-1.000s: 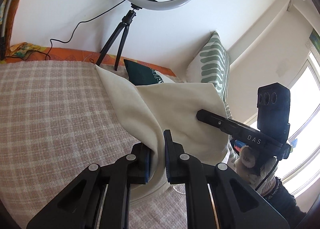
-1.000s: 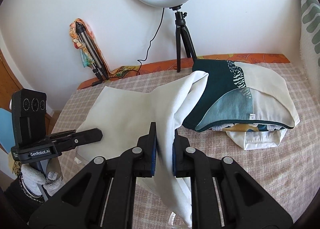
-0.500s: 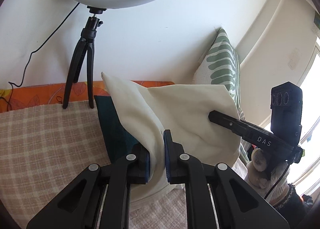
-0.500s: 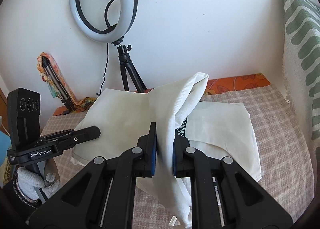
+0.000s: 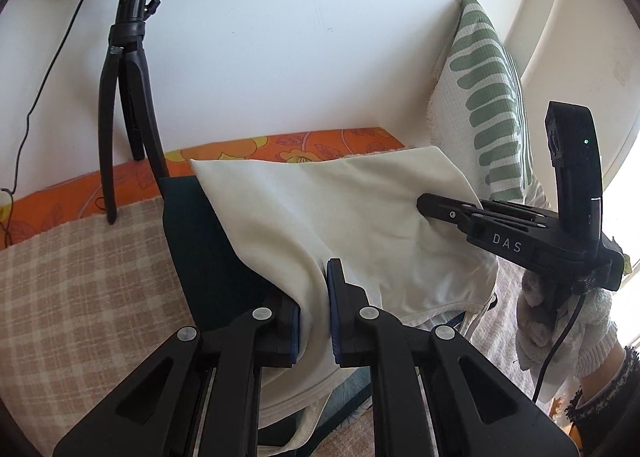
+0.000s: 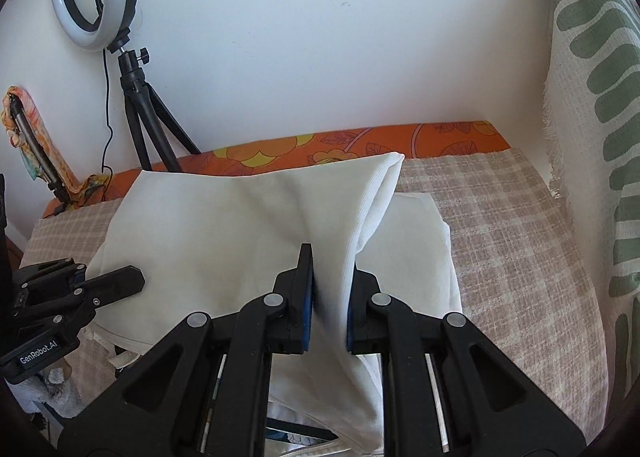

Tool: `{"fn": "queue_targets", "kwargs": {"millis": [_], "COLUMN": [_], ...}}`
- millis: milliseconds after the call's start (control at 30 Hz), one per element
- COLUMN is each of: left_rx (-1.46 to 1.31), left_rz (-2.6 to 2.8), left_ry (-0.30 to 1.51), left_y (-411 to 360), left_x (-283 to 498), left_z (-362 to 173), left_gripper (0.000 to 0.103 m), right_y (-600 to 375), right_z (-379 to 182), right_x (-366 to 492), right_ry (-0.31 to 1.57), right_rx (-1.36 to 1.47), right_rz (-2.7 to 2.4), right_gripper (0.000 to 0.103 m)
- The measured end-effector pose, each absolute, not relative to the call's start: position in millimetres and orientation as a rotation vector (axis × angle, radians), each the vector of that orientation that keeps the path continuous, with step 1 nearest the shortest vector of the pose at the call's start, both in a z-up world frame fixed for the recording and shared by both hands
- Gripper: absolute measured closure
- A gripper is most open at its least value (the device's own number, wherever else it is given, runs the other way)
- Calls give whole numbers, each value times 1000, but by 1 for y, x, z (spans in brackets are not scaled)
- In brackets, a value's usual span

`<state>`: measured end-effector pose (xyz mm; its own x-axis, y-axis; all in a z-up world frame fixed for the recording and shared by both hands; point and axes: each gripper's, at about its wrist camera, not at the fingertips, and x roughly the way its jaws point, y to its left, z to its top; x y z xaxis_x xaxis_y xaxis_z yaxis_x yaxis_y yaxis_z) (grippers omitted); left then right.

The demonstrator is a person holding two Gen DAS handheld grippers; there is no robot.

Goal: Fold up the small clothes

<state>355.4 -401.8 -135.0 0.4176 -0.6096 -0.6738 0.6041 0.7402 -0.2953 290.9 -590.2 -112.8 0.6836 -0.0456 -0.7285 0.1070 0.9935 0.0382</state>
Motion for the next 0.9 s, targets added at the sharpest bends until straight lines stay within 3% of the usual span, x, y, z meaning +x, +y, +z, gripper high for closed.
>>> {"fn": "queue_targets", "kwargs": {"millis": [100, 167, 200, 233, 267, 833, 900], "left_rx": [18, 57, 65, 67, 65, 45, 35], "left_rz": [-736, -711, -706, -702, -699, -643, -637], "left_ry": [849, 851, 849, 841, 823, 687, 661], "left_y": [-401, -403, -401, -401, -398, -321, -306], "left_x": [355, 353, 351, 349, 346, 265, 251], "left_z": [-135, -134, -133, -131, -128, -47, -36], "left_gripper": [90, 75, 69, 53, 43, 35, 33], "right_y": [-589, -585, -582, -579, -576, -493, -475], "right_z": [-114, -113, -110, -108, -104, -21, -9], "right_x": [292, 292, 291, 289, 287, 200, 183], "right_ry": [828, 825, 816, 804, 795, 670, 641], "right_rx": [61, 19, -5, -19, -26, -46, -62], "right_rz": [-122, -181, -206, -213, -214, -227, -232], "right_gripper": [89, 63, 54, 43, 41, 40, 31]}}
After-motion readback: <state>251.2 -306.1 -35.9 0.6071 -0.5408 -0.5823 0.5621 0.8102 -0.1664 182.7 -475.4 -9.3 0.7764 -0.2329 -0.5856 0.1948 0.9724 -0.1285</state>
